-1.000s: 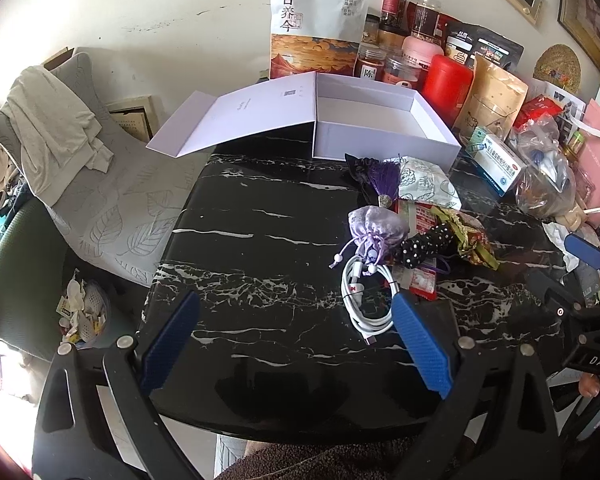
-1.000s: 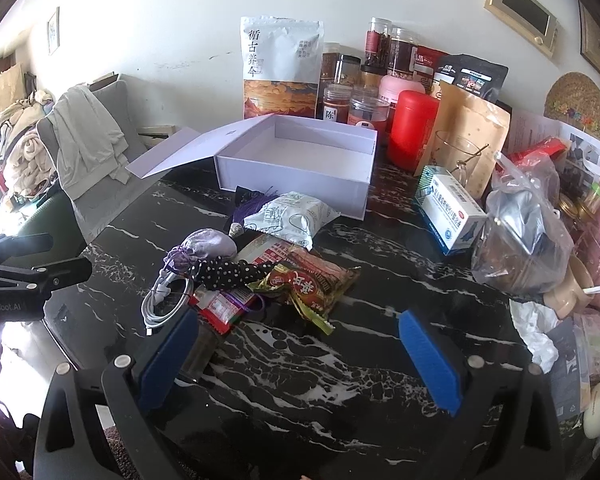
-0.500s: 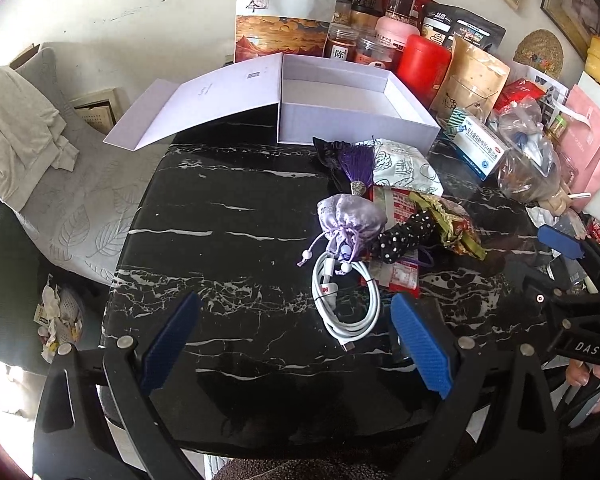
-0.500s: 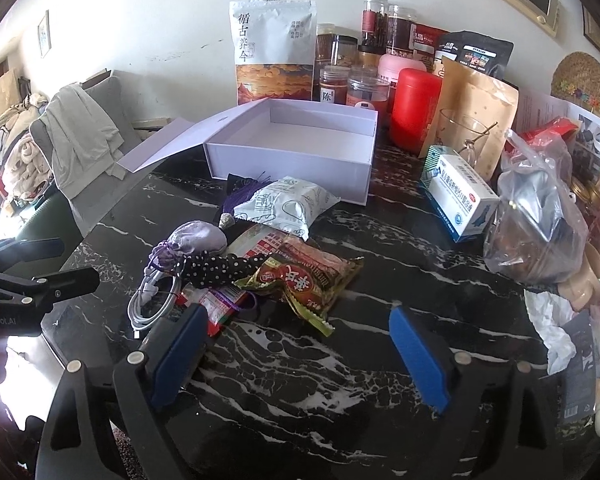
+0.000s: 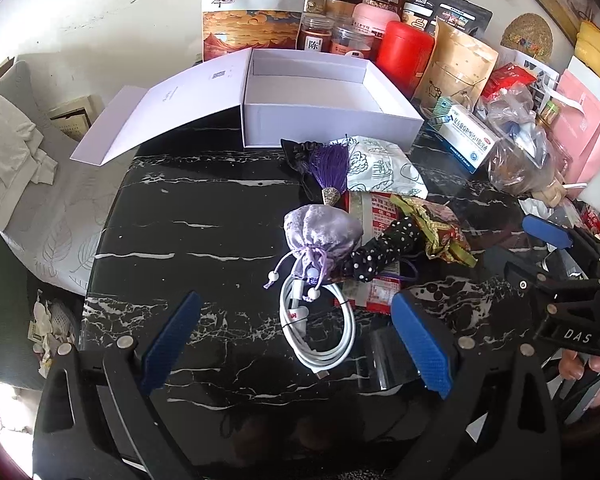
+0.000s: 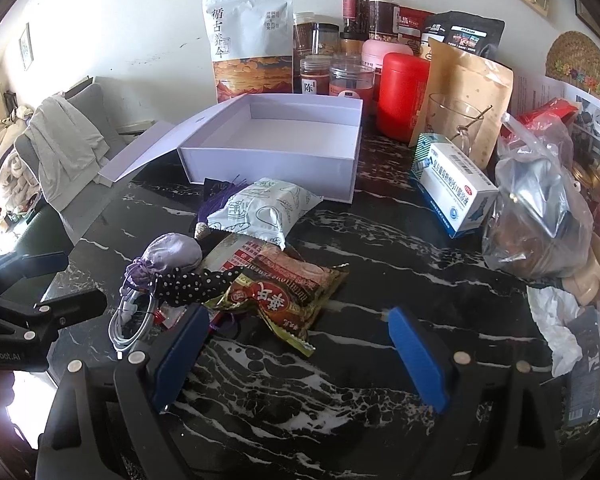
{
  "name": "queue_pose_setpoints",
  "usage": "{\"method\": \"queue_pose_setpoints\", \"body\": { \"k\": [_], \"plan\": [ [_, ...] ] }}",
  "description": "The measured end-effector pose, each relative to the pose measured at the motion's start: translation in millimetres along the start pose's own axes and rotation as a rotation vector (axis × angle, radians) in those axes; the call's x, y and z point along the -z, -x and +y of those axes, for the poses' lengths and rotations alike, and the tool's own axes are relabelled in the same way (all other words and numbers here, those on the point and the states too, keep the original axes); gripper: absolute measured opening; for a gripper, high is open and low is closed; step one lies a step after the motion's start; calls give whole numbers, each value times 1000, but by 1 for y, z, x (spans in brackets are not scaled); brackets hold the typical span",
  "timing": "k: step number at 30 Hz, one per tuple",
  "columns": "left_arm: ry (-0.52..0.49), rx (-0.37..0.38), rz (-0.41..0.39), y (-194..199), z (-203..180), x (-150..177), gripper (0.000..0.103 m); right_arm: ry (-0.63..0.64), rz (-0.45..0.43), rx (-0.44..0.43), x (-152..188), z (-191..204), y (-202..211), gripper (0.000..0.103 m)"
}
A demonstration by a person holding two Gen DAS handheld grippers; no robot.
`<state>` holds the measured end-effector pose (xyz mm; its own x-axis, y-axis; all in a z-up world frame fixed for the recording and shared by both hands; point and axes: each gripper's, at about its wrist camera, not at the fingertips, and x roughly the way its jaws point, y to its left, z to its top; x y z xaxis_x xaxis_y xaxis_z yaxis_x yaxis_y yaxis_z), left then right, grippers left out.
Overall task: Organize objects
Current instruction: 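Move both tools toward the pile of items beside the white box, then grasp the white coiled cable with the left tool while the right grasps the snack packet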
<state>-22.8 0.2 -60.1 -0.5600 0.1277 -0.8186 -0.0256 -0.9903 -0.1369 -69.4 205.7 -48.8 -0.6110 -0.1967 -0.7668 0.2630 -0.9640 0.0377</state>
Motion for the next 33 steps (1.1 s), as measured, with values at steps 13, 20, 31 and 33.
{"method": "queue_pose_setpoints", "body": {
  "k": [13,20,31,33],
  "plan": [
    [2,13,51,-43,-5,-3,96,-38,76,10,-10,-7,-44,92],
    [6,25,101,-66,-3,-3,96,-69,99,-37,-20,-4,-64,93],
    [-36,-1,134,-81,-7,7,87,-129,161,-78,-18,-6,-95,93],
    [-48,-11,127,-81,-9,8,82,-140,163,-87,-18,-8,-95,93]
  ]
}}
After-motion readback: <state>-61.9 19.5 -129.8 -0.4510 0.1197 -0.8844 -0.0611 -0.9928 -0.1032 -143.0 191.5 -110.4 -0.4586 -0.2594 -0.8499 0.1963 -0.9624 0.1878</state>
